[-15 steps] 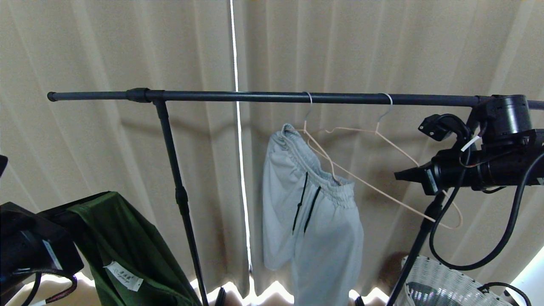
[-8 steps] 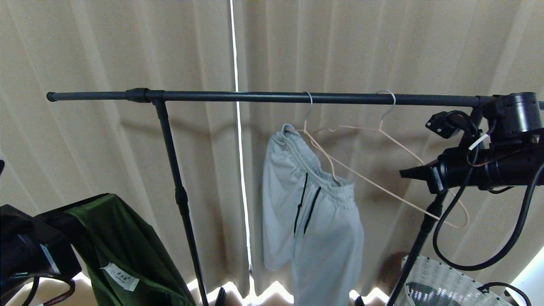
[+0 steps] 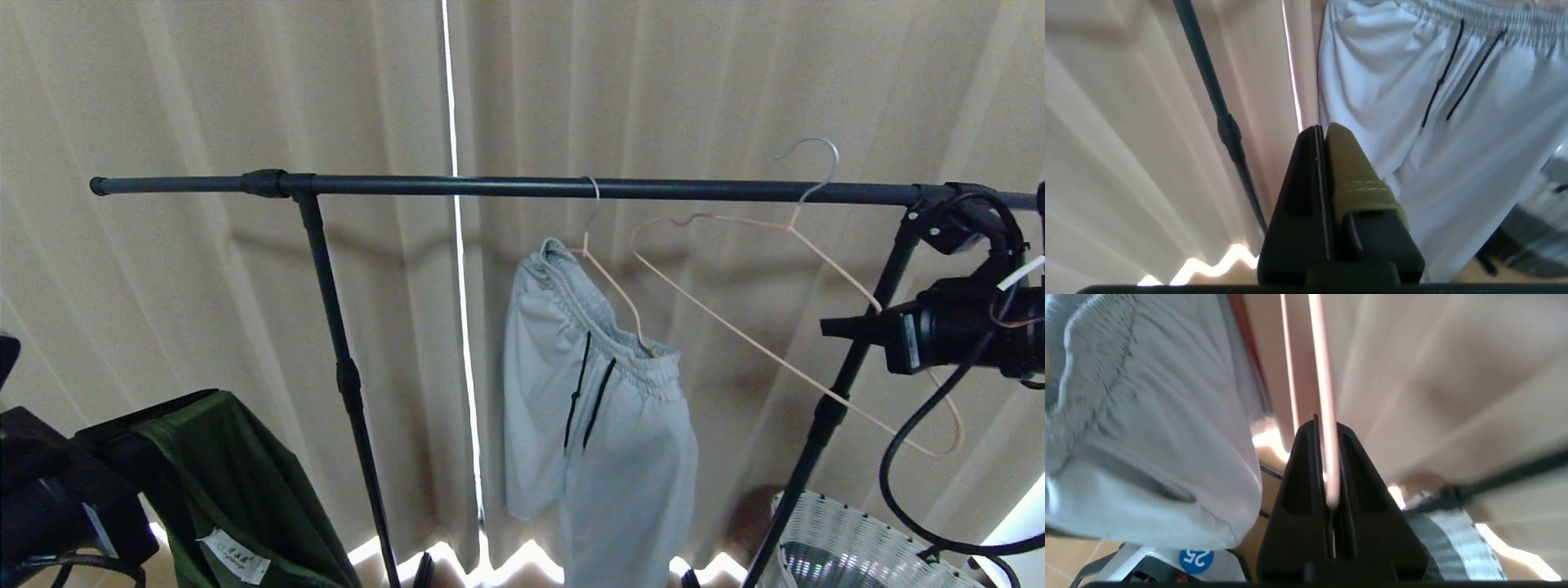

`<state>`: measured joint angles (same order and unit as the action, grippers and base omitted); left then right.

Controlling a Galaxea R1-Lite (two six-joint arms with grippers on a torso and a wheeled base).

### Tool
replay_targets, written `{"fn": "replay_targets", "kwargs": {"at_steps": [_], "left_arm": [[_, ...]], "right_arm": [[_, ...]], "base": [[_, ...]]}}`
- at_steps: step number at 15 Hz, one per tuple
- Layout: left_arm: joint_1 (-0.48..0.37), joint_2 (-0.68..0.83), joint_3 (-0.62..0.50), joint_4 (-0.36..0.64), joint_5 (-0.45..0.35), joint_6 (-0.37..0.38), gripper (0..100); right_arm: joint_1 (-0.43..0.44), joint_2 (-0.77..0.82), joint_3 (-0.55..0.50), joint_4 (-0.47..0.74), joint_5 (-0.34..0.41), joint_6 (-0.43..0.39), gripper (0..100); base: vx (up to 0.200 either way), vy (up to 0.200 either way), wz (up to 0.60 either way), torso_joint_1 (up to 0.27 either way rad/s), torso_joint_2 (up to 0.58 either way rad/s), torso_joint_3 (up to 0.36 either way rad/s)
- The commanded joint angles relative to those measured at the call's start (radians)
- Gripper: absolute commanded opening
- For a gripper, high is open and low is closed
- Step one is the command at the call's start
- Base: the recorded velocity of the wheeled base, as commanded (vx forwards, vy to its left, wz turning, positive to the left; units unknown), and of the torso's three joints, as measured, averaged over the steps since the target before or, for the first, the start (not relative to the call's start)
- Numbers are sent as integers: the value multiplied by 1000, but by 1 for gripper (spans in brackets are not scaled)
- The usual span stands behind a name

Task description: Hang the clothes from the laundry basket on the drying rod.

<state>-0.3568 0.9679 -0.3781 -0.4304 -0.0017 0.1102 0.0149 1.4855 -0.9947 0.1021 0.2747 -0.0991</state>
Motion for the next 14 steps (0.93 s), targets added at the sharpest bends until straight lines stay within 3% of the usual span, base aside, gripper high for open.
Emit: {"fn": "replay_targets", "kwargs": {"at_steps": [1, 3, 10, 14], "left_arm": [[-1, -14, 27, -1, 0, 39, 0], [-1, -26, 36, -4, 0, 85, 0], [2, -43, 65, -21, 0, 51, 0], [22, -17, 56, -21, 3, 51, 0]], "right_arm": [[-35, -123, 90, -1, -11, -5, 0], [-36, -176, 136, -1, -25, -5, 0], [-36, -352, 294, 4, -46, -34, 0], [-36, -366, 346, 2, -46, -34, 0]], "base": [[0, 0, 0, 0, 0, 0], [-100, 0, 0, 4, 1, 4], [-200, 0, 0, 2, 6, 2], [-200, 0, 0, 1, -1, -2]]}}
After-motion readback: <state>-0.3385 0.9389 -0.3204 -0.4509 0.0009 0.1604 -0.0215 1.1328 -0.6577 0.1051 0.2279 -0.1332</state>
